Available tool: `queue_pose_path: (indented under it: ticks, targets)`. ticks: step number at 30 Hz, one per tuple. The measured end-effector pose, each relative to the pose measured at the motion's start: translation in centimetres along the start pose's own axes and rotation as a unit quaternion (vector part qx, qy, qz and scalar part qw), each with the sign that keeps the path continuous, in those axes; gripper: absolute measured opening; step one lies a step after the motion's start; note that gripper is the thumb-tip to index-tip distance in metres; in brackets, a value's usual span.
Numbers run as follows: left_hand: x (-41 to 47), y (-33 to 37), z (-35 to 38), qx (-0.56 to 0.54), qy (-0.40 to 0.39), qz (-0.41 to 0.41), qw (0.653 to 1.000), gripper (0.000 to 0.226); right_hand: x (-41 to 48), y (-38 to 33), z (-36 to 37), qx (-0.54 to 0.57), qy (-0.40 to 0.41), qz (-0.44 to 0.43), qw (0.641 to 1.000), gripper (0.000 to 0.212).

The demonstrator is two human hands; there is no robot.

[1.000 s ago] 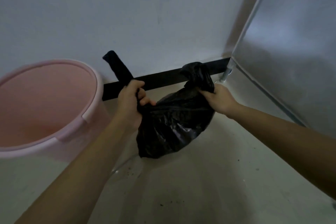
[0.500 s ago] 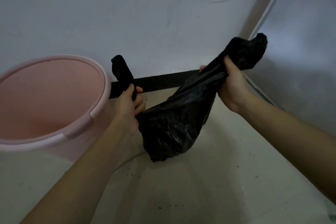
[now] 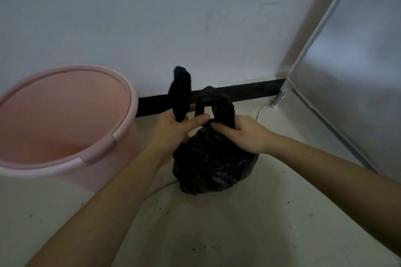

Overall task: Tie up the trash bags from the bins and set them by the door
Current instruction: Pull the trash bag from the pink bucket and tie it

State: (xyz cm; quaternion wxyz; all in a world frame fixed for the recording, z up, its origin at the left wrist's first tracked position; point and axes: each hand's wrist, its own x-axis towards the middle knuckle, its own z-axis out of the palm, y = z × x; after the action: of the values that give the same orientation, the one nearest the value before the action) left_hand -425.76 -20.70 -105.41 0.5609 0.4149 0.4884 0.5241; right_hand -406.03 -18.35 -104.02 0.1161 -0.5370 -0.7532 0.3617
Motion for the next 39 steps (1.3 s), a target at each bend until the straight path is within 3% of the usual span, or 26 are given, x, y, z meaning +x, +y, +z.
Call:
queue_pose_path:
  ticks: [1, 3, 6, 9, 12, 14, 17, 19, 21, 23, 25, 28, 32, 35, 37, 39]
  targets:
    - [0.1, 0.2, 0.3, -0.001, 0.052, 0.009, 0.999, 0.015, -0.1, 0.2, 0.2, -0.017, -0.027, 0.002, 1.0, 0.032]
    - [1.0, 0.2, 0.1, -0.049, 0.183, -0.013, 0.982, 0.015, -0.5, 1.1, 0.5, -0.059, -0.057, -0.001, 0.997, 0.049]
    - [1.9, 0.0, -0.2, -0.13, 0.268, -0.061, 0.953, 0.017, -0.8, 3.5, 0.6, -0.097, 0.033, -0.002, 0.995, 0.05]
    - [1.7, -0.5, 0.5, -0.166, 0.219, -0.088, 0.957, 0.019, -0.9, 5.3, 0.3, -0.039, 0.077, -0.012, 0.996, 0.023]
    - [1.9, -0.4, -0.1, -0.24, 0.143, -0.117, 0.953, 0.029, -1.0, 5.6, 0.1, 0.086, 0.045, 0.023, 0.995, 0.034]
    - [2.0, -0.3, -0.9, -0.281, 0.09, -0.132, 0.946, 0.027, -0.9, 4.9, 0.1, 0.221, 0.026, 0.056, 0.973, 0.024]
    - [1.6, -0.6, -1.5, -0.299, 0.01, -0.146, 0.943, 0.01, -0.2, 3.3, 0.1, 0.371, 0.077, 0.088, 0.921, 0.027]
    - [1.5, -1.1, -1.7, -0.291, -0.031, -0.153, 0.944, 0.02, 0.2, 2.0, 0.3, 0.388, 0.12, 0.107, 0.907, 0.031]
    - [1.6, -1.6, -1.9, -0.235, -0.056, -0.157, 0.958, 0.03, 0.4, 1.7, 0.9, 0.257, 0.17, 0.07, 0.949, 0.029]
    - [1.6, -1.9, -1.9, -0.15, -0.061, -0.152, 0.975, 0.032, 0.1, 2.0, 0.9, -0.005, 0.168, -0.03, 0.985, 0.02]
    - [1.4, -2.0, -2.1, -0.104, -0.056, -0.135, 0.984, 0.034, 0.1, 3.1, 0.8, -0.195, 0.112, -0.093, 0.97, 0.023]
    - [1.1, -1.8, -2.3, -0.063, -0.088, -0.115, 0.987, 0.028, 0.0, 4.1, 0.9, -0.26, 0.071, -0.097, 0.958, 0.029]
    - [0.8, -1.8, -2.5, 0.004, -0.2, -0.121, 0.972, 0.022, 0.1, 4.1, 0.9, -0.333, 0.051, -0.117, 0.934, 0.033]
    - [0.3, -1.7, -2.0, -0.031, -0.227, -0.136, 0.964, 0.013, -0.1, 4.1, 1.1, -0.411, 0.021, -0.15, 0.899, 0.032]
    - [0.4, -1.9, -1.5, -0.058, -0.194, -0.153, 0.967, 0.042, -0.3, 4.2, 1.8, -0.446, -0.008, -0.177, 0.877, 0.029]
    - [0.5, -1.9, -1.2, -0.078, -0.173, -0.174, 0.966, 0.049, -0.6, 4.3, 2.4, -0.445, -0.019, -0.197, 0.873, 0.03]
